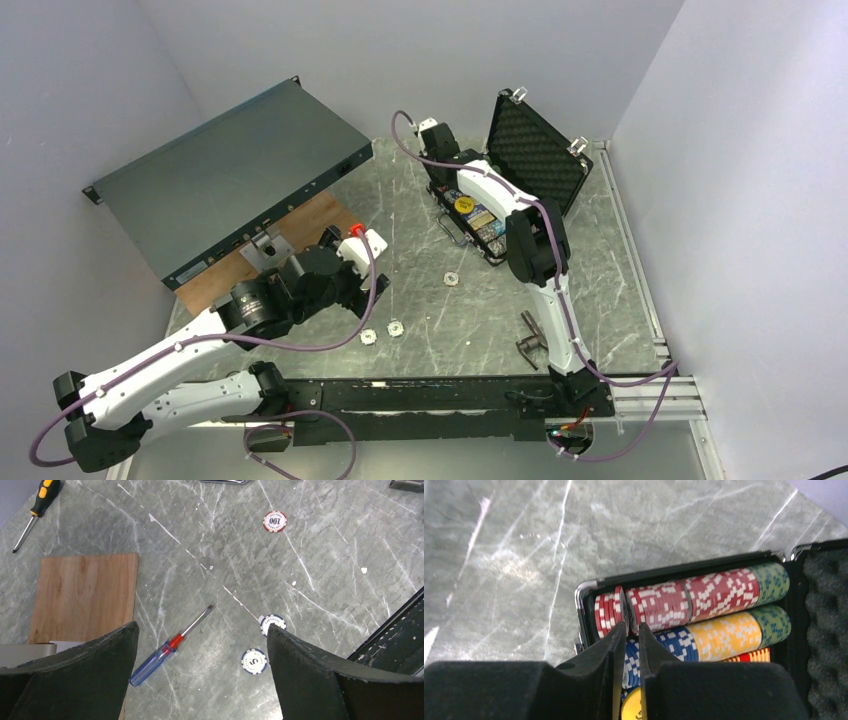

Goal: Pack up texas hold em set

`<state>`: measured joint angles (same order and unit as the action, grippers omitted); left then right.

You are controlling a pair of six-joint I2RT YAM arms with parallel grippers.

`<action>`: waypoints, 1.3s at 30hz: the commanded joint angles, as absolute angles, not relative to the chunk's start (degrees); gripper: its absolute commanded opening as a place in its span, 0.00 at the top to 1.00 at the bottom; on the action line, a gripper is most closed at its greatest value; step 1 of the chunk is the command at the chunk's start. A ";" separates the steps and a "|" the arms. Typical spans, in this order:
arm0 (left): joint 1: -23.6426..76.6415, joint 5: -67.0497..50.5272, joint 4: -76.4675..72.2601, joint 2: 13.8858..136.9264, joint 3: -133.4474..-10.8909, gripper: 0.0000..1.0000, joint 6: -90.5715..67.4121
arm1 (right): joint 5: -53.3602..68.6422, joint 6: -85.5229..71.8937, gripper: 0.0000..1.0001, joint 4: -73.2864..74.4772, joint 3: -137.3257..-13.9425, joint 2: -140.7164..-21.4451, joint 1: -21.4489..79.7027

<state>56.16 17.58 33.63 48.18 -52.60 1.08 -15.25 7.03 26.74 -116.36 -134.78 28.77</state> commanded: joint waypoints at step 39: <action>52.80 15.96 31.06 54.00 -53.79 0.01 0.43 | -11.16 0.66 0.75 26.43 -119.47 -130.40 26.52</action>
